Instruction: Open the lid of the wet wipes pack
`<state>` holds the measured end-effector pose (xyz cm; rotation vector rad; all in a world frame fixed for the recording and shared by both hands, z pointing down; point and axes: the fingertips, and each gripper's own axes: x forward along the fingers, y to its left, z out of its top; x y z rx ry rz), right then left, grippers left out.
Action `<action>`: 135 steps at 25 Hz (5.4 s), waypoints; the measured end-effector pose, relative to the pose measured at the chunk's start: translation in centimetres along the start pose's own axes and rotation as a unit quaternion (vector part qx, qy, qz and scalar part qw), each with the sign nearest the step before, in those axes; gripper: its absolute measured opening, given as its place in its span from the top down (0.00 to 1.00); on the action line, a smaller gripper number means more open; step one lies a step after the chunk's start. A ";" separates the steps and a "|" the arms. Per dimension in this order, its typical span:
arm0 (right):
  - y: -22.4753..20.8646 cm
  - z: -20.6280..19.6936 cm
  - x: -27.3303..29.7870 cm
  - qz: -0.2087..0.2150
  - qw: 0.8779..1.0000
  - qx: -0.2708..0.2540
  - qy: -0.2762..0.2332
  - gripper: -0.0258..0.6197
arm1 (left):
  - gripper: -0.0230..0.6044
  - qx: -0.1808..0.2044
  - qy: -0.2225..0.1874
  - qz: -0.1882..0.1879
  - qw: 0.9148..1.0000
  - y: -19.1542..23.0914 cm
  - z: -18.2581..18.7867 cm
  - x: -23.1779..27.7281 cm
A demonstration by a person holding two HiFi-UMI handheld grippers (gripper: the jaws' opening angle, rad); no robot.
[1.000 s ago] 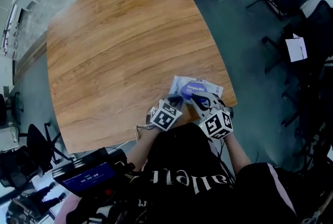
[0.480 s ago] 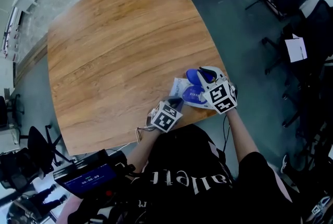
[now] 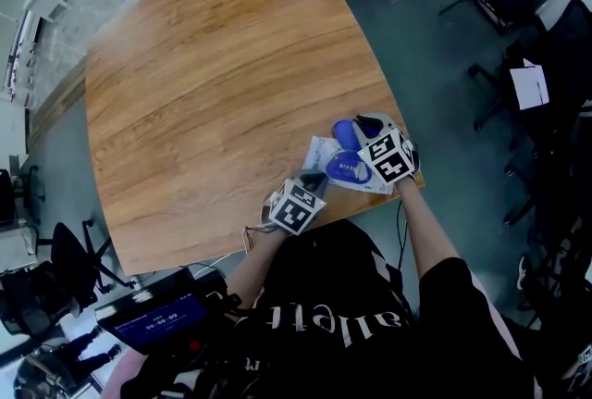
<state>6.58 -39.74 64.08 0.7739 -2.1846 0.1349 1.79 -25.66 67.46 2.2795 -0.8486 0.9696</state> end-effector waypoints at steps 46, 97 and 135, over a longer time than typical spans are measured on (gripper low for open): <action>21.0 -4.7 -24.6 -0.100 0.931 0.284 -0.206 0.91 | 0.96 -0.031 -0.206 -0.082 0.975 -13.0 -0.2 -15.3; 52.5 -5.7 -33.5 -0.126 0.905 0.326 -0.245 0.91 | 0.96 0.010 -0.231 -0.116 0.966 -25.2 -24.7 -33.5; 55.5 -4.6 -33.0 -0.128 0.928 0.277 -0.213 0.91 | 0.96 0.002 -0.249 -0.117 0.961 -23.9 -25.5 -35.4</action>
